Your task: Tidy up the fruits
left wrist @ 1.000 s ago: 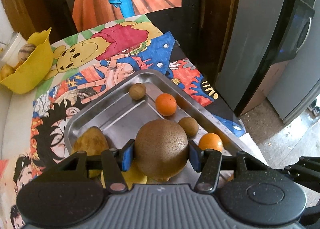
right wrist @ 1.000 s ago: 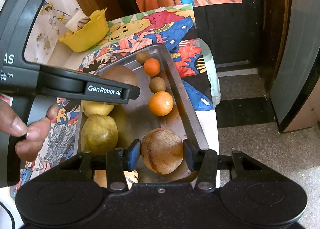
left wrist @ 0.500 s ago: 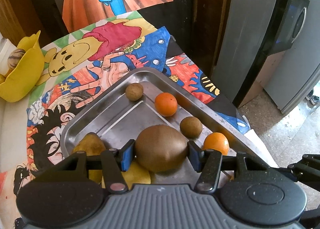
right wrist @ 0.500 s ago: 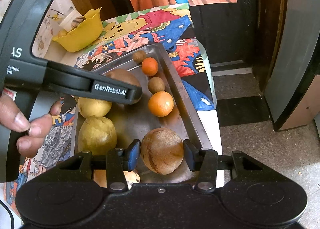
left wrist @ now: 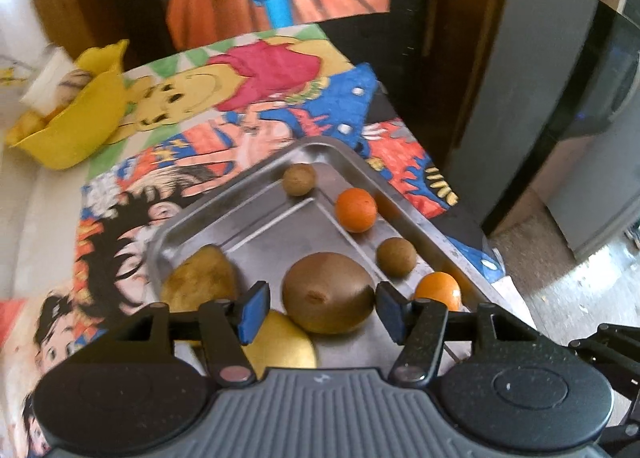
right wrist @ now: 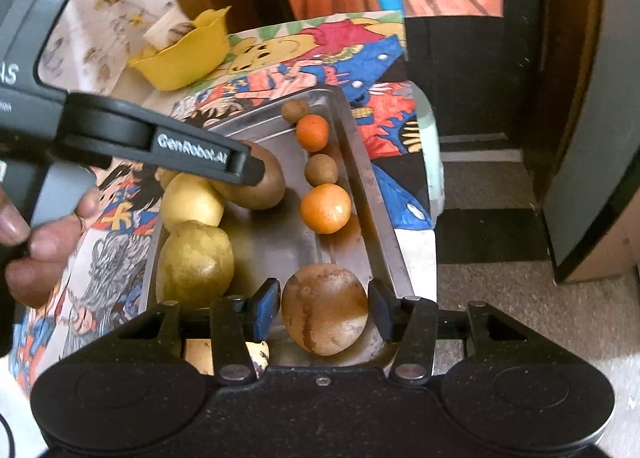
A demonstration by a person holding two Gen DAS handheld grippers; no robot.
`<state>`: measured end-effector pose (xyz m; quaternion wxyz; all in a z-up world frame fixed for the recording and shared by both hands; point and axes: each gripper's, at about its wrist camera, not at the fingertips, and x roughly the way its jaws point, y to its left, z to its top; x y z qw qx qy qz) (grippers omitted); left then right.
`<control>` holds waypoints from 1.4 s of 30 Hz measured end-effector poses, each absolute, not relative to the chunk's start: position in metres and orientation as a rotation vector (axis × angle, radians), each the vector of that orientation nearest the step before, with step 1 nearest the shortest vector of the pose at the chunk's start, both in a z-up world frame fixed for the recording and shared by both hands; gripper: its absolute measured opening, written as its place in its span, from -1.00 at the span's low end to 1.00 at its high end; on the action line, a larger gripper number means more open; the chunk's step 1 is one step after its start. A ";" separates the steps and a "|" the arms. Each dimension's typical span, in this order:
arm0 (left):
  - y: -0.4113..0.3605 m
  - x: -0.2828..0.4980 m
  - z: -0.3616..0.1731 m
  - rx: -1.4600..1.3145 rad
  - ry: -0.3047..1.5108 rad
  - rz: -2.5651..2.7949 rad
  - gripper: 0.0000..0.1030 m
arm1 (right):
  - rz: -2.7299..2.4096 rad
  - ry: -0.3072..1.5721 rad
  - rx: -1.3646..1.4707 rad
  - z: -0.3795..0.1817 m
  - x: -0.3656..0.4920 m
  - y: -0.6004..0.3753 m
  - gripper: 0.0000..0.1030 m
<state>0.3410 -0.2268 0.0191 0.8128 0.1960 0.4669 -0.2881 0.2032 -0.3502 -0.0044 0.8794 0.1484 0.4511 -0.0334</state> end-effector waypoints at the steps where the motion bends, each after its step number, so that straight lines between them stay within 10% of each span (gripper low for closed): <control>1: -0.225 0.340 0.022 0.411 0.995 -0.592 0.29 | -0.055 0.939 0.303 -0.003 0.203 -0.351 0.00; 20: -0.154 0.295 0.063 0.155 0.973 -0.222 0.97 | 0.082 0.880 0.180 0.028 0.185 -0.347 0.67; 42: -0.070 0.221 0.025 -0.010 0.749 -0.102 0.99 | 0.028 0.580 0.067 0.020 0.140 -0.332 0.97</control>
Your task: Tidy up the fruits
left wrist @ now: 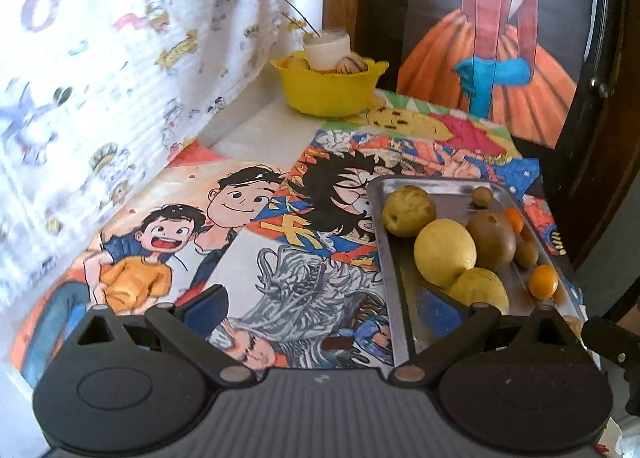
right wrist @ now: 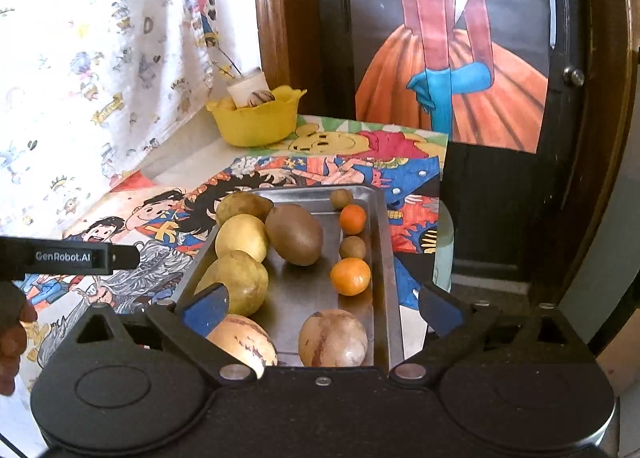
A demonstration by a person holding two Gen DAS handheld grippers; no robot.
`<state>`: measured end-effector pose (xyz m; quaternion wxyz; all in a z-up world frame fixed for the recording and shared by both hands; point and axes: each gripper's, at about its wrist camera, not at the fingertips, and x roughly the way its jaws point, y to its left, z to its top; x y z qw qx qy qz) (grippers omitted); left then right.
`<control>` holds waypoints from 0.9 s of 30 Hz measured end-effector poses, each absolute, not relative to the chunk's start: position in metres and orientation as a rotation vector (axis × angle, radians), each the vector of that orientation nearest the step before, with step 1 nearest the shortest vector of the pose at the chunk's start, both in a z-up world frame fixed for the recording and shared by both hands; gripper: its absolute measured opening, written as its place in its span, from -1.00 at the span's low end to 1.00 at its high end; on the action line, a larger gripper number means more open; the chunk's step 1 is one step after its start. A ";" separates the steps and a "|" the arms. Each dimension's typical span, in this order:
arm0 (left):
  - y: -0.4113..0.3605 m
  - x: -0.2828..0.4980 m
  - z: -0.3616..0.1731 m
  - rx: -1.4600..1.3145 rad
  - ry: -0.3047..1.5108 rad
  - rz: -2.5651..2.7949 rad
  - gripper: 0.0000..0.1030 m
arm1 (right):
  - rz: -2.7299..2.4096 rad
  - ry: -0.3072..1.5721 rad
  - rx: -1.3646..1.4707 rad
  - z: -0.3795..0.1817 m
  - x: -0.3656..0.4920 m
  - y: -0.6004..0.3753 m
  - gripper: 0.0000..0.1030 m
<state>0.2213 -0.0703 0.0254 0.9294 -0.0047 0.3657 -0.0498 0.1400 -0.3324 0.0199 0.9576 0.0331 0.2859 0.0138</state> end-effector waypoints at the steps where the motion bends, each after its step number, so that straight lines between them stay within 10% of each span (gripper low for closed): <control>1: -0.070 0.217 0.023 -0.019 0.735 -0.101 0.99 | 0.032 0.563 0.067 0.018 0.136 -0.332 0.98; 27: -0.066 0.039 0.044 -0.100 0.396 0.032 0.99 | 0.119 0.202 0.071 0.045 -0.015 -0.339 0.99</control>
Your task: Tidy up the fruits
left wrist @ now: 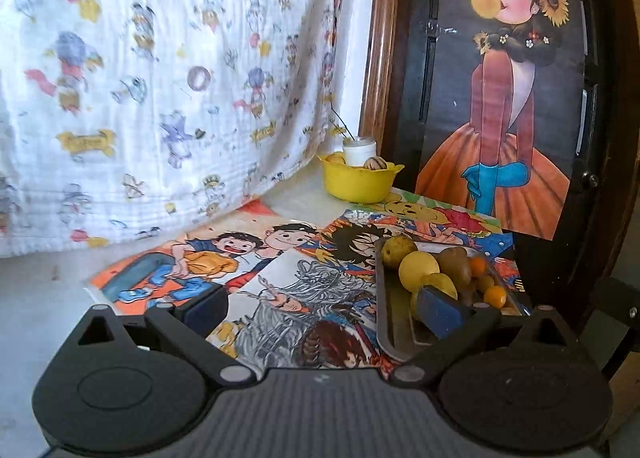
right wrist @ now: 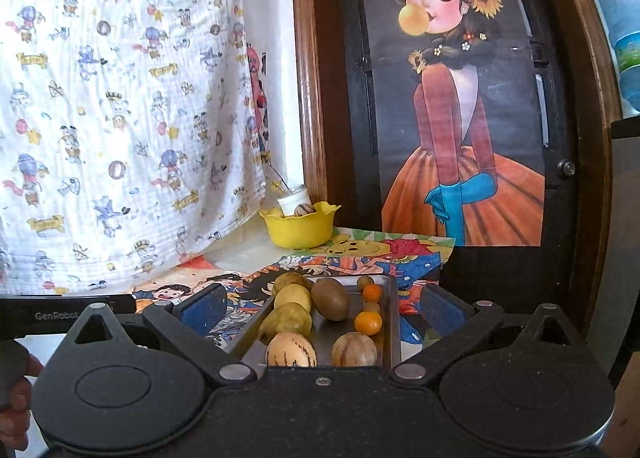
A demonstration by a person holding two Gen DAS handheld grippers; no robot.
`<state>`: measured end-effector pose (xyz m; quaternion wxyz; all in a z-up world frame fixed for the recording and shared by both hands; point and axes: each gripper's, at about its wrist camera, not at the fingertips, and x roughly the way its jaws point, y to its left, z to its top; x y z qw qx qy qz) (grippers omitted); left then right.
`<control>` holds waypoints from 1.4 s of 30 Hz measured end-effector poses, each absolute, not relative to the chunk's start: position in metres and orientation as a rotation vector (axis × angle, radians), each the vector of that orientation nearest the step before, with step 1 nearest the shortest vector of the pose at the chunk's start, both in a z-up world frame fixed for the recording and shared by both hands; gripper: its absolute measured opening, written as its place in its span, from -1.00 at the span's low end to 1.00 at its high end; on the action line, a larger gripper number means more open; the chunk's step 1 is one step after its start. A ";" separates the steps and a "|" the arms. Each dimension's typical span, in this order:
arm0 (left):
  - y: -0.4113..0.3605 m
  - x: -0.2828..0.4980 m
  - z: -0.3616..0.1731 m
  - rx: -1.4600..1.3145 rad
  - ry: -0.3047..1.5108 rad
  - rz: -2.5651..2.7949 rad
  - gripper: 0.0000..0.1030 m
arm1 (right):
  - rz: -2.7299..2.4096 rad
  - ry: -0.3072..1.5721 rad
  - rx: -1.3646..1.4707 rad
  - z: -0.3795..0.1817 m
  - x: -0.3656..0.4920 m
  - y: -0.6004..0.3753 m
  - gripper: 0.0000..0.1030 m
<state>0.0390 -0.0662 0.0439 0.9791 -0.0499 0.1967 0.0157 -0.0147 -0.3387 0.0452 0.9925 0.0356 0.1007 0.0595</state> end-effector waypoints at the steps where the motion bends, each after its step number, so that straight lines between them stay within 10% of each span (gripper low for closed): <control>1: -0.066 0.033 0.044 -0.100 0.387 0.035 0.99 | 0.119 0.197 0.071 0.045 -0.018 -0.338 0.99; 42: -0.045 -0.017 0.004 -0.030 0.374 0.071 0.99 | 0.114 0.234 0.022 -0.003 -0.039 -0.299 0.99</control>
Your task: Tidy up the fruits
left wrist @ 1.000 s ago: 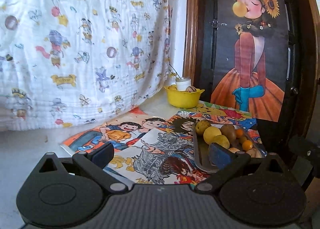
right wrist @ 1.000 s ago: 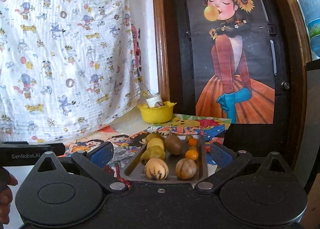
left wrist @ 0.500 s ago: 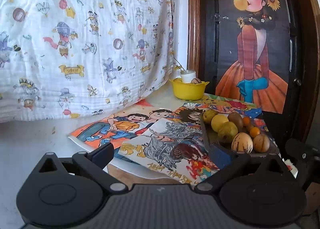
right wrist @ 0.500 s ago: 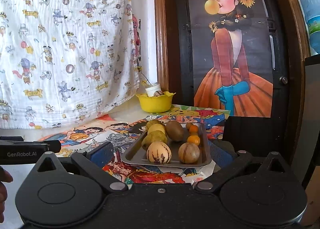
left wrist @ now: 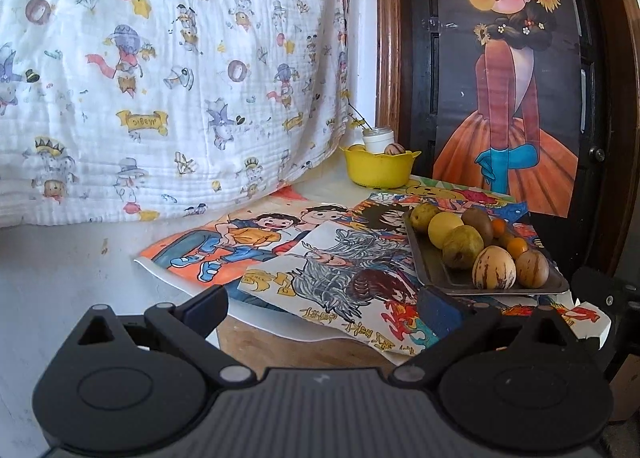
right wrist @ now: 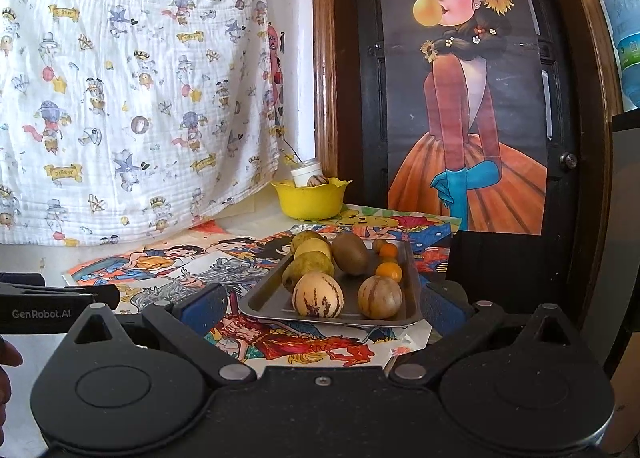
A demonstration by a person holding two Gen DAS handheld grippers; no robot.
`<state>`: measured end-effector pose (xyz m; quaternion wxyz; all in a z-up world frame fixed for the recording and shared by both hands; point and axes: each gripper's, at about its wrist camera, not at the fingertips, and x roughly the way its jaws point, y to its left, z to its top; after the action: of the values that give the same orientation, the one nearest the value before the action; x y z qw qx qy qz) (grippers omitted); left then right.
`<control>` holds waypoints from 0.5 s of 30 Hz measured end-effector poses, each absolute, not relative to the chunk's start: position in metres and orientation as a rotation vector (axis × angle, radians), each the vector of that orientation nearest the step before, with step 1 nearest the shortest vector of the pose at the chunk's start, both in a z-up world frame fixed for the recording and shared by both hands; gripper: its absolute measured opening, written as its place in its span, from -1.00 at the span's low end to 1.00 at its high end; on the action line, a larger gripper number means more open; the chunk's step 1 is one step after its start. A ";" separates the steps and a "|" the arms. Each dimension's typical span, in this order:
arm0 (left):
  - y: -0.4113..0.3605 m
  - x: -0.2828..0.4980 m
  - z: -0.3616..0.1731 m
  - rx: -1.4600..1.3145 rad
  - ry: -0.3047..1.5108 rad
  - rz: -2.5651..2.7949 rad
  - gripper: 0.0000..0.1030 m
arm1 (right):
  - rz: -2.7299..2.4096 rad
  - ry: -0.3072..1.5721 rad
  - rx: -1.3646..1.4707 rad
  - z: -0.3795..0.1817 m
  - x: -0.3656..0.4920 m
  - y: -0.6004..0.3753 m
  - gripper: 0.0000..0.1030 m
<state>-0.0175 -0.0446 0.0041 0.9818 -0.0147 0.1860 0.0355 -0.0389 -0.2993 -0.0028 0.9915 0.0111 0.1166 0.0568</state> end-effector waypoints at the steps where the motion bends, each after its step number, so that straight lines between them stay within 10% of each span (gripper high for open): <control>1: -0.045 -0.018 0.003 -0.030 0.374 0.070 0.99 | 0.115 0.235 0.022 -0.003 -0.039 -0.300 0.99; 15: -0.044 -0.015 -0.004 -0.021 0.384 0.065 0.99 | 0.119 0.251 0.014 -0.010 -0.034 -0.297 0.99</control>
<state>-0.0147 -0.0441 -0.0036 0.9811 -0.0102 0.1906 0.0323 -0.0337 -0.2966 -0.0098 0.9903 0.0070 0.1253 0.0595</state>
